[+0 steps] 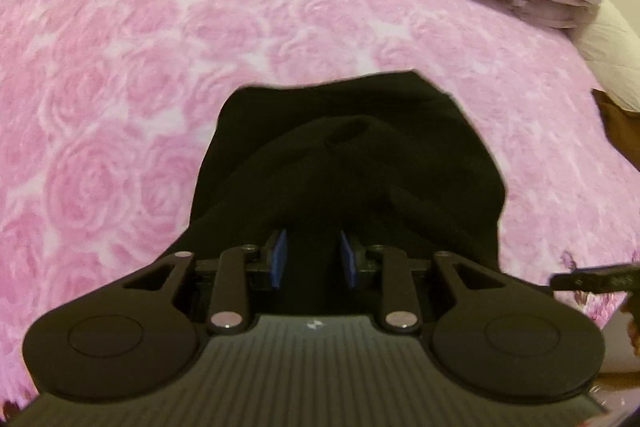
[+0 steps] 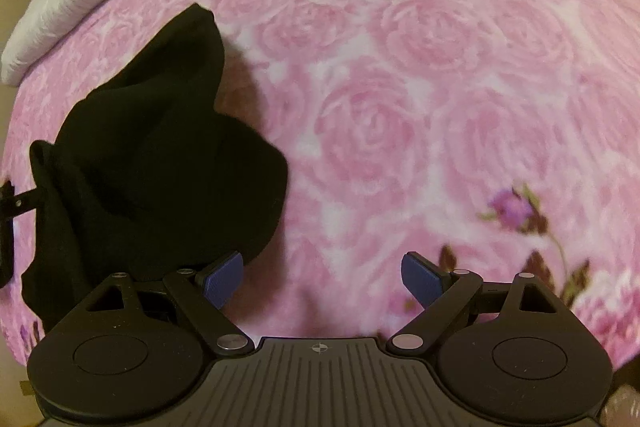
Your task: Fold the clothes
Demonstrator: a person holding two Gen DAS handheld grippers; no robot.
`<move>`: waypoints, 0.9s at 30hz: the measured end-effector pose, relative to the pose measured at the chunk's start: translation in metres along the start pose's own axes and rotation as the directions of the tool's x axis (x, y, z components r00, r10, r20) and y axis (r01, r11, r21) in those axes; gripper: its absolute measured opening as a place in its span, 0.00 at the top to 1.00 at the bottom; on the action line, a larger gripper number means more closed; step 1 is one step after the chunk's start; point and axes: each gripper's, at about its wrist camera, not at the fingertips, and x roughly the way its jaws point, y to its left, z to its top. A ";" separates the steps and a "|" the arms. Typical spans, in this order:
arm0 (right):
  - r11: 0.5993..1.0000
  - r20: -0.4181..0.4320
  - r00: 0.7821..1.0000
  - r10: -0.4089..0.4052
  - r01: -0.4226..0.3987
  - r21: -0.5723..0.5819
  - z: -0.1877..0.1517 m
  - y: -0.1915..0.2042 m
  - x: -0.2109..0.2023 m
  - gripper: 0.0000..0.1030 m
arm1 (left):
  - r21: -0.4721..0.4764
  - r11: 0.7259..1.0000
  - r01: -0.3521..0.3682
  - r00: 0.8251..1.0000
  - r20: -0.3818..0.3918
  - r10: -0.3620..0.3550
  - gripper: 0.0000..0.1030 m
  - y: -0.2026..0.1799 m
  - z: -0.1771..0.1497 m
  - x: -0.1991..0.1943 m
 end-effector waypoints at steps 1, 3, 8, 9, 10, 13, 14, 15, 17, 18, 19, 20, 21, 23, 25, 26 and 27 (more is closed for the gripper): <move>1.000 0.004 1.000 0.002 -0.002 -0.007 0.002 -0.002 0.003 0.13 | 0.010 1.000 0.009 1.000 0.021 -0.009 0.76 -0.005 0.000 -0.007; 1.000 0.008 1.000 0.003 -0.003 -0.021 0.004 -0.006 0.008 0.13 | 0.031 0.999 0.029 0.998 0.051 -0.031 0.75 -0.018 0.000 -0.018; 1.000 -0.019 1.000 0.016 -0.016 -0.019 0.003 -0.014 0.017 0.13 | 0.054 0.996 -0.070 0.997 0.037 0.068 0.73 -0.026 0.009 -0.002; 1.000 -0.024 0.999 0.022 -0.022 -0.022 0.001 -0.014 0.017 0.13 | 0.037 0.994 -0.102 0.994 0.029 0.101 0.73 -0.023 0.011 0.005; 0.999 -0.029 0.999 0.027 -0.028 -0.024 0.000 -0.014 0.017 0.13 | 0.019 0.995 -0.099 0.995 0.030 0.098 0.72 -0.019 0.014 0.010; 0.999 -0.035 0.999 0.029 -0.030 -0.035 -0.006 -0.016 0.019 0.13 | -0.019 0.997 -0.079 0.997 0.022 0.080 0.71 -0.012 0.020 0.024; 0.999 -0.041 0.999 0.026 -0.027 -0.028 -0.008 -0.017 0.021 0.13 | -0.010 0.997 -0.083 0.996 0.023 0.083 0.71 -0.012 0.021 0.029; 0.999 -0.047 0.999 0.023 -0.024 -0.022 -0.010 -0.018 0.023 0.13 | -0.002 0.996 -0.091 0.996 0.009 0.091 0.71 -0.011 0.022 0.036; 1.000 -0.054 0.998 0.019 -0.020 -0.015 -0.012 -0.019 0.024 0.13 | 0.008 0.994 -0.106 0.994 -0.001 0.106 0.71 -0.007 0.023 0.042; 1.000 -0.056 0.998 0.018 -0.019 -0.013 -0.014 -0.020 0.024 0.13 | 0.011 0.994 -0.113 0.994 0.002 0.113 0.70 -0.005 0.023 0.043; 1.000 -0.057 0.998 0.017 -0.018 -0.011 -0.015 -0.020 0.024 0.13 | 0.021 0.991 -0.129 0.992 0.011 0.129 0.68 -0.004 0.025 0.042; 1.000 -0.059 0.998 0.016 -0.016 -0.010 -0.016 -0.020 0.024 0.13 | 0.036 0.989 -0.143 0.990 0.015 0.143 0.68 -0.004 0.026 0.041; 1.000 -0.060 0.998 0.015 -0.015 -0.008 -0.017 -0.020 0.024 0.13 | 0.047 0.989 -0.143 0.990 0.009 0.143 0.67 -0.003 0.027 0.042; 1.000 -0.064 0.998 0.010 -0.010 -0.007 -0.018 -0.019 0.025 0.13 | 0.086 0.987 -0.137 0.990 -0.017 0.139 0.65 -0.003 0.026 0.049; 1.000 -0.063 0.998 0.010 -0.010 -0.006 -0.017 -0.016 0.027 0.13 | 0.140 0.983 -0.118 0.990 -0.060 0.128 0.65 -0.006 0.021 0.061; 1.000 -0.059 0.998 0.013 -0.014 -0.008 -0.015 -0.014 0.028 0.13 | 0.160 0.981 -0.113 0.989 -0.075 0.126 0.65 -0.007 0.019 0.066; 1.000 -0.054 0.998 0.016 -0.017 -0.011 -0.014 -0.010 0.029 0.13 | 0.170 0.979 -0.111 0.990 -0.073 0.125 0.66 -0.008 0.017 0.068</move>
